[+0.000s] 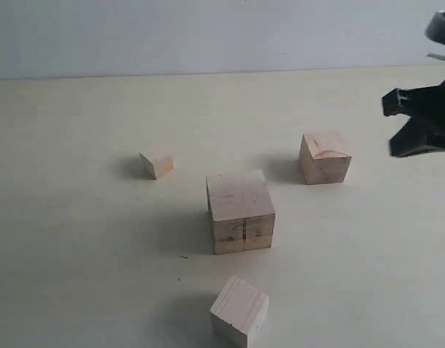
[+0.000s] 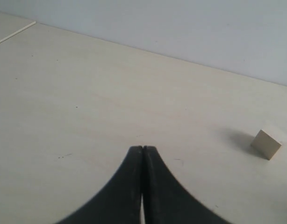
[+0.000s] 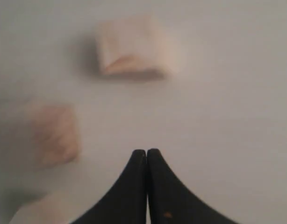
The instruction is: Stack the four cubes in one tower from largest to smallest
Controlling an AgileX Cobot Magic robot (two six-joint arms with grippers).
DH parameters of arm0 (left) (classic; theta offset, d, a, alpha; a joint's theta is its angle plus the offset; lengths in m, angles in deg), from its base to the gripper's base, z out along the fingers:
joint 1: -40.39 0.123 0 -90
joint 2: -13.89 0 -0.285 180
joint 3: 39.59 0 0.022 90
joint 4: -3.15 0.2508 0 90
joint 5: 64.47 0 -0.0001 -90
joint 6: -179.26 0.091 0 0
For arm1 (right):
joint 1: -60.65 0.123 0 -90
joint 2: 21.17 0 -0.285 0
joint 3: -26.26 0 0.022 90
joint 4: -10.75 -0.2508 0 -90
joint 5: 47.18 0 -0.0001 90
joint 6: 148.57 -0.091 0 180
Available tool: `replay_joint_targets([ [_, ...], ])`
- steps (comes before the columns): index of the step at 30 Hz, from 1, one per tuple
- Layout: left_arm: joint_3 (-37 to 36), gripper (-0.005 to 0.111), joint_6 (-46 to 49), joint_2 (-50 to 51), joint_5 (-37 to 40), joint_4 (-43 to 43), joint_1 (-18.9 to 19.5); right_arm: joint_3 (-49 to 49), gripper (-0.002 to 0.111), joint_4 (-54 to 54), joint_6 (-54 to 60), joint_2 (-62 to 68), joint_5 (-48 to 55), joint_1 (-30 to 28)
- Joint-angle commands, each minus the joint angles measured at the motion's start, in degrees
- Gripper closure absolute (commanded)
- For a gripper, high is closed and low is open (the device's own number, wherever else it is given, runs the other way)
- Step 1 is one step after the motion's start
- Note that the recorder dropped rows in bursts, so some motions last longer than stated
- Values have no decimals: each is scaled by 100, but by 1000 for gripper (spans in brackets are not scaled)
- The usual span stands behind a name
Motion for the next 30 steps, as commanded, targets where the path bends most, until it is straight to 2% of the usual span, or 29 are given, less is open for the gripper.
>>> replay_joint_targets([
  [1,13,107,26,-35,-35,11,-47,-137,108,-2535,2329,172,1856,356],
  [6,13,107,26,-35,-35,11,-47,-137,108,-1344,1729,209,1291,1798],
  [8,13,107,26,-35,-35,11,-47,-137,108,-1325,1721,270,1032,2382],
  [11,13,107,26,-35,-35,11,-47,-137,108,-1202,1661,456,36,2981],
  [18,13,107,26,-35,-35,11,-47,-137,108,-885,1610,1281,-161,3390],
  [25,13,107,26,-35,-35,11,-47,-137,108,-584,1452,1977,-1637,3461],
  [30,13,107,26,-35,-35,11,-47,-137,108,-582,1452,2286,-2305,3461],
])
